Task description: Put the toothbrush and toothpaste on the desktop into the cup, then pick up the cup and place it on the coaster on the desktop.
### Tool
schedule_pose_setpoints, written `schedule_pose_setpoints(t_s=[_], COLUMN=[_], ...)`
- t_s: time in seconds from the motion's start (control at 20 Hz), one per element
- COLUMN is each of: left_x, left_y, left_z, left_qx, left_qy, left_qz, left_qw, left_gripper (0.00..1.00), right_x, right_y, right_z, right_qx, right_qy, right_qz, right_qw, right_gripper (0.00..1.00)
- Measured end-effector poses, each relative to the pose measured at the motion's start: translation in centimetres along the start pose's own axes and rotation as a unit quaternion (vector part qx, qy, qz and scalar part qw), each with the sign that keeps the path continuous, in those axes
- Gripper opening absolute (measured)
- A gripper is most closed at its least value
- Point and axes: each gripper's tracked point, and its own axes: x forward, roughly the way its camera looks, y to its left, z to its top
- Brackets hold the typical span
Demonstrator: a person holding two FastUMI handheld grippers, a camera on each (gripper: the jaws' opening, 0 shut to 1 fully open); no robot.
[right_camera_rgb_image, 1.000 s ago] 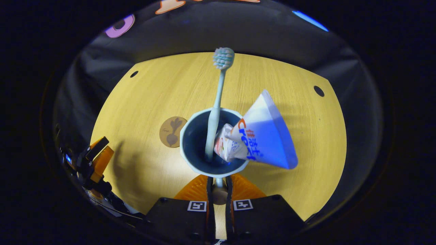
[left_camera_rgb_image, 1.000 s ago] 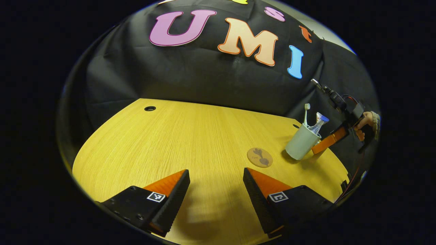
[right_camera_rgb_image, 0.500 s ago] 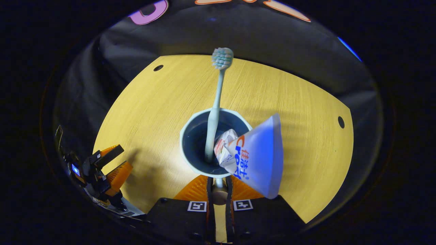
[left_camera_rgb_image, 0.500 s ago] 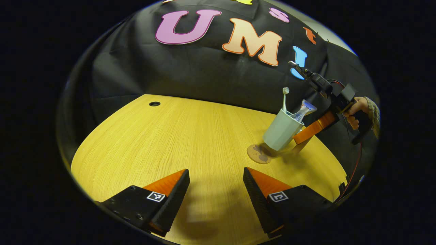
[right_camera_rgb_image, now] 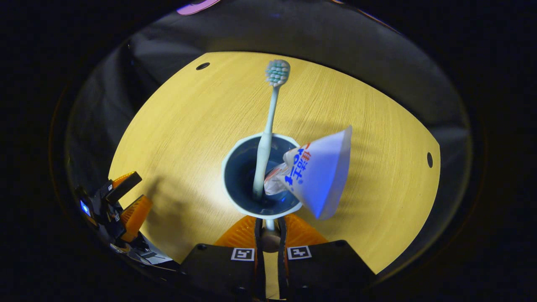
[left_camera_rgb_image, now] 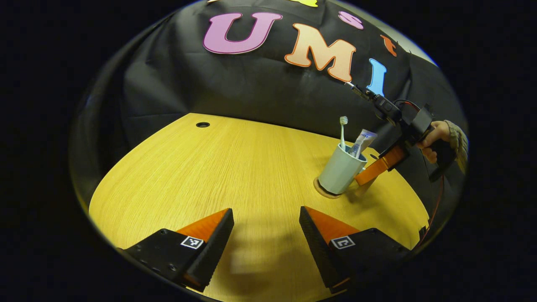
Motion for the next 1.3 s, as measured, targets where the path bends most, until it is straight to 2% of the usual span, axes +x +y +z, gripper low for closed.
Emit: schedule_pose_setpoints(t_s=[0.25,0.3,0.35,0.4,0.6,0.65,0.7,0.8,0.85,0.95,1.05,1.15,1.2,1.25,1.3], left_x=[0.3,0.4,0.4,0.4,1.3,1.3,1.3,1.3,1.2,1.2,0.9,0.6,0.3,0.2,0.1], left_y=[0.4,0.4,0.3,0.2,-0.7,-0.9,-1.1,-1.8,-2.3,-3.4,-4.9,-6.8,-8.2,-9.2,-10.1], left_z=[-0.3,-0.4,-0.4,-0.3,0.4,0.6,0.6,0.7,0.7,0.8,1.5,2.1,2.7,3.1,3.4], left_qx=[0.007,0.007,0.006,0.006,0.011,0.015,0.018,0.020,0.022,0.029,0.035,0.036,0.039,0.044,0.050], left_qy=[0.003,0.003,0.004,0.003,0.000,0.000,-0.001,0.000,0.001,0.001,-0.008,-0.014,-0.020,-0.024,-0.026], left_qz=[-0.003,-0.005,-0.007,-0.011,-0.025,-0.027,-0.030,-0.038,-0.041,-0.049,-0.062,-0.078,-0.088,-0.094,-0.099], left_qw=[1.000,1.000,1.000,1.000,1.000,1.000,0.999,0.999,0.999,0.998,0.997,0.996,0.995,0.994,0.994], left_gripper=[0.94,0.94,0.94,0.93,0.94,0.94,0.94,0.93,0.93,0.93,0.93,0.94,0.94,0.94,0.93], right_x=[-0.2,-0.1,-0.2,-0.2,-0.7,-1.1,-1.7,-3.0,-3.6,-4.5,-5.5,-6.5,-7.1,-8.1,-8.6], right_y=[0.0,0.0,0.0,0.0,-0.4,-0.4,-0.9,-1.6,-1.8,-2.2,-2.9,-4.3,-5.1,-6.0,-6.8], right_z=[0.0,0.1,0.0,0.0,0.5,0.6,0.7,0.7,0.5,-0.1,-1.0,-2.7,-3.5,-4.5,-5.2], right_qx=[0.000,0.001,0.001,0.000,0.000,-0.004,-0.005,-0.002,0.009,0.043,0.069,0.103,0.119,0.137,0.148], right_qy=[0.010,0.010,0.011,0.010,0.005,0.000,-0.010,-0.034,-0.047,-0.083,-0.128,-0.164,-0.186,-0.213,-0.235], right_qz=[-0.007,-0.006,-0.006,-0.006,0.002,0.007,0.006,0.000,0.005,0.021,0.036,0.035,0.029,0.018,0.007], right_qw=[1.000,1.000,1.000,1.000,1.000,1.000,1.000,0.999,0.999,0.995,0.989,0.980,0.975,0.967,0.961], right_gripper=[0.14,0.10,0.15,0.15,0.28,0.25,0.30,0.59,0.70,0.77,0.99,0.96,0.99,0.96,1.00])
